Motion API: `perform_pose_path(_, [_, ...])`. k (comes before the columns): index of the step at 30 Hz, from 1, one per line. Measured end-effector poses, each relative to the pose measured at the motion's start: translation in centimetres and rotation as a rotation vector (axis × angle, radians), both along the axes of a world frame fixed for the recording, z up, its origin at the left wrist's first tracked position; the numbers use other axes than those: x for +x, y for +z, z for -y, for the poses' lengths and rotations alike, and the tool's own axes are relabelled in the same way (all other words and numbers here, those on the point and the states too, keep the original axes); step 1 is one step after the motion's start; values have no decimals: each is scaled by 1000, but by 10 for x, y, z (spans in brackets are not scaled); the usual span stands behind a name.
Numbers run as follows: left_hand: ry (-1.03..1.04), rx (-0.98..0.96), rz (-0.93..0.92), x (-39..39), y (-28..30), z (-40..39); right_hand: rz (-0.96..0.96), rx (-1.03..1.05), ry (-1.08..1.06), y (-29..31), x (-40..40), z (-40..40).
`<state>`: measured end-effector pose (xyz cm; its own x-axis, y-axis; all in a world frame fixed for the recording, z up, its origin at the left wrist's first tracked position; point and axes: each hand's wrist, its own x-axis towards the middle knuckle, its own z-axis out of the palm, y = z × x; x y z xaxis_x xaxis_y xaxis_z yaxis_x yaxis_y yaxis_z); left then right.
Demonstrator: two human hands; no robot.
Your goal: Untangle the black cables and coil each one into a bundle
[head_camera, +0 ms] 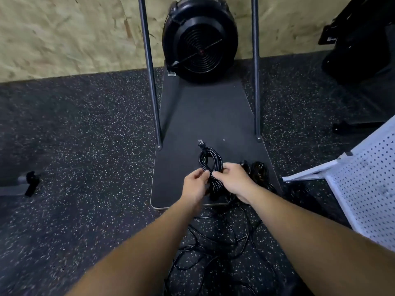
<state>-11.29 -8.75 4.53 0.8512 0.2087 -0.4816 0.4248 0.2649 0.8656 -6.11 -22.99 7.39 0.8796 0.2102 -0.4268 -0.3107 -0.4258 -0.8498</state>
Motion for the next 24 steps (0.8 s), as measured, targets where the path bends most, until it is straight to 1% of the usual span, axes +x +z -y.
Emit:
perform_pose_path(6, [92, 128, -114, 31, -103, -23, -12, -167, 54, -104, 28, -31])
perform_pose_path(9, [0, 209, -122, 41, -141, -36, -51, -215, 110, -141, 36, -42])
perform_pose_path(11, [-52, 268, -117, 45, -152, -44, -30, -265, 94, -153, 33, -43])
perform_pose_path(13, [-74, 258, -112, 44, -153, -51, 39, -340, 59, -154, 26, -42])
perform_pose_path(15, [-90, 237, -119, 41, -153, -58, 103, -372, 39, -153, 17, -39])
perform_pose_path(17, [-131, 304, -117, 37, -152, -66, 138, -381, 30, -148, 7, -33])
perform_pose_path(19, [-172, 365, -122, 33, -149, -73, 127, -348, 35, -141, 0, -26])
perform_pose_path(22, [-218, 416, -138, 15, -125, -79, 101, -313, 90, -122, -14, -17])
perform_pose_path(24, [-259, 481, -113, -4, -108, -82, 127, -320, 114, -110, -28, -12])
